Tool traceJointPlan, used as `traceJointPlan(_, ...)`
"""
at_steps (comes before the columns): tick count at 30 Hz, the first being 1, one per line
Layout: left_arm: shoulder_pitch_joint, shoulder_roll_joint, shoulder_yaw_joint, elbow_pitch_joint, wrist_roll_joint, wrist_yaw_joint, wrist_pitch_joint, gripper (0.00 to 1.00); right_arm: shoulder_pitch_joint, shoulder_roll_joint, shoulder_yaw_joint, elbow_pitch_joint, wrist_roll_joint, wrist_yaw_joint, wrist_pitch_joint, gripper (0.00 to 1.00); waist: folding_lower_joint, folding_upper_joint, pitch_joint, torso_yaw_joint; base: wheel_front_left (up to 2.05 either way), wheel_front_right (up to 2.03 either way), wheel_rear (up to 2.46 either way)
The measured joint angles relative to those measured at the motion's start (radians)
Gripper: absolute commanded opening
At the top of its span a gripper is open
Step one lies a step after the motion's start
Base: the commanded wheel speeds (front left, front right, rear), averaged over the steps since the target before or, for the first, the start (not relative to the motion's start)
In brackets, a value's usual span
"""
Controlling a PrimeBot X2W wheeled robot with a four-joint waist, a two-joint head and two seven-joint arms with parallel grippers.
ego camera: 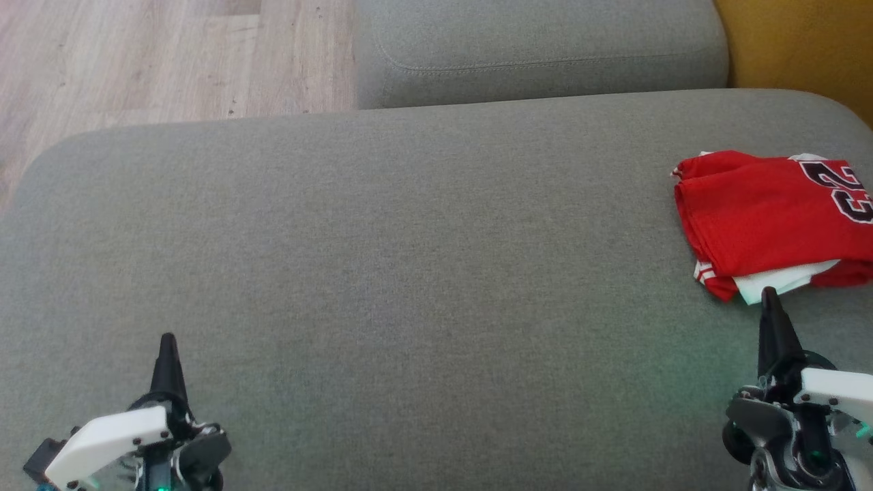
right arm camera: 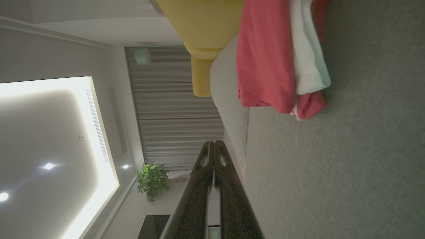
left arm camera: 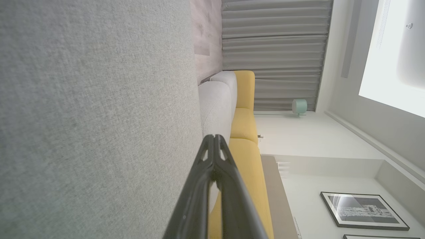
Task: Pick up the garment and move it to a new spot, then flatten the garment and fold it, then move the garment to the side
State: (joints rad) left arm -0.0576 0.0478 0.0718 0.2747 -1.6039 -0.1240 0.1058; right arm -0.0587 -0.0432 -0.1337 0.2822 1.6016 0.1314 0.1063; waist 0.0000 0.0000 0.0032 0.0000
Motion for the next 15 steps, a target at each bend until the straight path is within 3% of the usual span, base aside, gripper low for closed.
traceJointPlan(15,0.000,0.000,0.000,0.000,0.000,0.000,0.000,0.00,0.000,0.000,0.000,0.000,0.000,0.000,0.000,0.00,0.0000,0.0000,0.000,0.000,0.00,0.00,0.00)
